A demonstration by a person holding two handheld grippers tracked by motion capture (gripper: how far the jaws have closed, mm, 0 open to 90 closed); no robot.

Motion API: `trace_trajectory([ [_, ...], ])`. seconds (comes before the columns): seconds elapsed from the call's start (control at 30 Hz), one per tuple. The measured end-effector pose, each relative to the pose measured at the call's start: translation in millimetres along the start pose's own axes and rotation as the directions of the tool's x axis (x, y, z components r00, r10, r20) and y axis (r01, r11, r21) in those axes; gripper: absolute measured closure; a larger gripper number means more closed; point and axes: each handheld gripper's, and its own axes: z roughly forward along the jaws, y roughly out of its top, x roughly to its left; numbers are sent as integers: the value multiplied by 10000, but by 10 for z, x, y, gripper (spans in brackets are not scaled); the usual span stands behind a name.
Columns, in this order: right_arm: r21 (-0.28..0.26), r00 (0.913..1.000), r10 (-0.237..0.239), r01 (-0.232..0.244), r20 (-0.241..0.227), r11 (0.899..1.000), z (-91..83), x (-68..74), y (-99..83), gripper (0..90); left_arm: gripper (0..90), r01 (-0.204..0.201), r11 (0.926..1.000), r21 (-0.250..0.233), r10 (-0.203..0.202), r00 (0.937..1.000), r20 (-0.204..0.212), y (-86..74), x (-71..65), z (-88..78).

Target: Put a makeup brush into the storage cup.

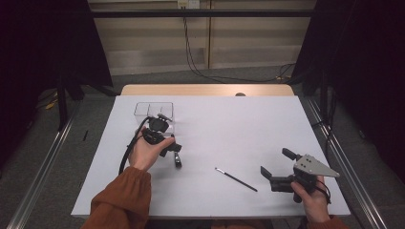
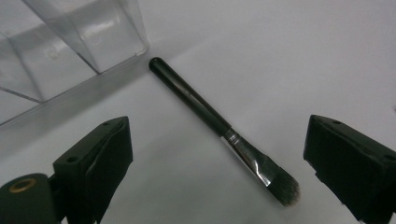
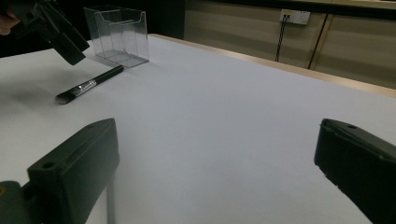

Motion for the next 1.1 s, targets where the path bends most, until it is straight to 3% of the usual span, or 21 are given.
trace_trajectory([
  [0.13,54,9999,-129,129,-21,9999,9,9,-2,0,63,5,9972,750,-17,9999,161,24,17,106],
  [0.33,109,9999,-119,119,-30,9999,14,7,-4,0,63,202,9927,1190,-190,9998,-108,60,45,153],
  [0.5,118,9999,-128,128,-55,9998,17,11,-3,0,69,134,9855,1694,-51,9988,-493,103,18,177],
  [0.6,145,9999,-133,134,-22,9998,18,10,-5,0,94,119,9827,1849,-50,9993,-377,115,-12,199],
  [0.73,176,9998,-176,177,-60,9997,20,14,-6,0,63,148,9730,2305,-89,9996,-266,141,-37,261],
  [1.1,202,9997,-232,233,-65,9995,25,17,-7,0,107,336,9667,2537,-219,9986,-486,193,-100,358],
])
